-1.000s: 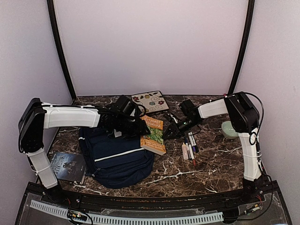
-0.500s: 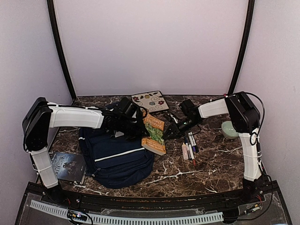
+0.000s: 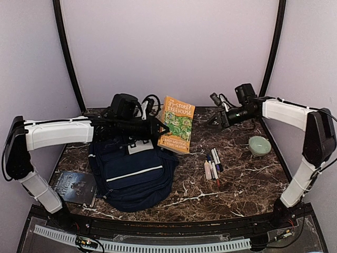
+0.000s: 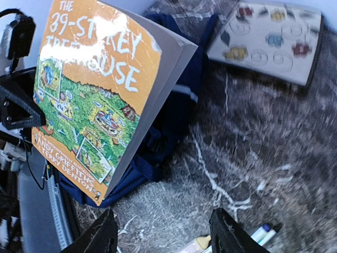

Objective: Pack the student bag
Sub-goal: Pick up the student bag from the center of the board, then pass from the left arm to the right

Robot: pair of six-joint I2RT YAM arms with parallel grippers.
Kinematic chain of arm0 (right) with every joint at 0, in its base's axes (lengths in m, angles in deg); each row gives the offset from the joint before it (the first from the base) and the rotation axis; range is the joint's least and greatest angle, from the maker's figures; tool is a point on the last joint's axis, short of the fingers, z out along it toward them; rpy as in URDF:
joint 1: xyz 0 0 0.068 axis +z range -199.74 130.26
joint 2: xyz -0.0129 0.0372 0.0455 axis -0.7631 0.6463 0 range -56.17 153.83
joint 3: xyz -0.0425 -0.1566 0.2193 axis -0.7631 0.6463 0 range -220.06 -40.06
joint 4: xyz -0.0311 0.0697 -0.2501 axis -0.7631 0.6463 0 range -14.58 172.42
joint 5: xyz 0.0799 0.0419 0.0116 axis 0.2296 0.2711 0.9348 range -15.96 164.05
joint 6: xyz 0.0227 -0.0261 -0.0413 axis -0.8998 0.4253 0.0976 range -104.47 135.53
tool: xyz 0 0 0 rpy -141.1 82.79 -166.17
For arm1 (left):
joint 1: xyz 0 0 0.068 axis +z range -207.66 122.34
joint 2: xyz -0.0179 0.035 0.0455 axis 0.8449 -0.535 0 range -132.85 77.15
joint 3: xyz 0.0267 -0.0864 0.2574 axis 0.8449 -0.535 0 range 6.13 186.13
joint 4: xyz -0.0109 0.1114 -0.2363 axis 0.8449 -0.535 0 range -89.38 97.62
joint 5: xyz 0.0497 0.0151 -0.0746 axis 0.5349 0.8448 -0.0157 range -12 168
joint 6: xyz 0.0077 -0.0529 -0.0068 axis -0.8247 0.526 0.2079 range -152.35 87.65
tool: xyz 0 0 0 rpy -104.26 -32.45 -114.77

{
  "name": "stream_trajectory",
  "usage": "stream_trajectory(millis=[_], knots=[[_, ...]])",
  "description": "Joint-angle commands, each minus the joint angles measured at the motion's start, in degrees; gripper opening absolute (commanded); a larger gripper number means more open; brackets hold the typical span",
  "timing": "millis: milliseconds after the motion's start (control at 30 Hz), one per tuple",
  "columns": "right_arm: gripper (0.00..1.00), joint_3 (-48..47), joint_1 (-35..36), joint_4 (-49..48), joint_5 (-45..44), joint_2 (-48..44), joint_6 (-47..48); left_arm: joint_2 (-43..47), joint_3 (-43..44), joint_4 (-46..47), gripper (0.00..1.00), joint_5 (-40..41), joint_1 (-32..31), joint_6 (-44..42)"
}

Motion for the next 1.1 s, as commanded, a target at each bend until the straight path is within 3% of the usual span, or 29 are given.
stream_trajectory(millis=[0, 67, 233, 333, 467, 567, 633, 767, 967, 1067], knots=[[0.66, 2.1, 0.1, -4.9, 3.6, -6.8, 1.6, 8.2, -4.9, 21.0, 0.00, -3.3, 0.2, -5.7], [0.73, 4.0, 0.1, -10.5, 6.5, -9.5, -1.6, 9.4, -7.5, 27.9, 0.00, -3.9, 0.2, -4.8], [0.77, 2.2, 1.0, -19.4, 13.9, -9.8, -10.2, 9.3, -9.0, 36.0, 0.00, -6.9, 0.2, -3.7], [0.78, -0.3, 2.8, -21.4, 14.4, -8.2, -11.8, 9.1, -10.6, 42.1, 0.00, -10.1, 0.2, -2.1], [0.92, -1.4, 5.7, -22.9, 15.5, -5.0, -12.2, 9.1, -13.3, 48.8, 0.00, -13.7, 0.2, 0.1], [0.92, -1.1, 7.2, -26.0, 18.5, -3.2, -14.5, 8.3, -14.5, 52.3, 0.00, -17.2, 0.2, 1.0], [0.89, -0.9, 7.6, -29.6, 21.5, -1.5, -18.3, 8.0, -15.1, 53.9, 0.00, -18.9, 0.2, 1.1], [0.69, 2.7, 7.9, -45.6, 27.5, -1.1, -31.9, 7.3, -15.8, 55.7, 0.00, -21.5, 0.2, 1.0], [0.62, 14.6, 8.2, -78.7, 29.4, -3.8, -55.9, 7.3, -18.2, 58.5, 0.00, -21.7, 0.3, 0.3], [0.59, 17.0, 8.3, -74.9, 27.9, -5.8, -51.3, 8.3, -18.3, 57.3, 0.00, -21.1, 0.3, -1.3]])
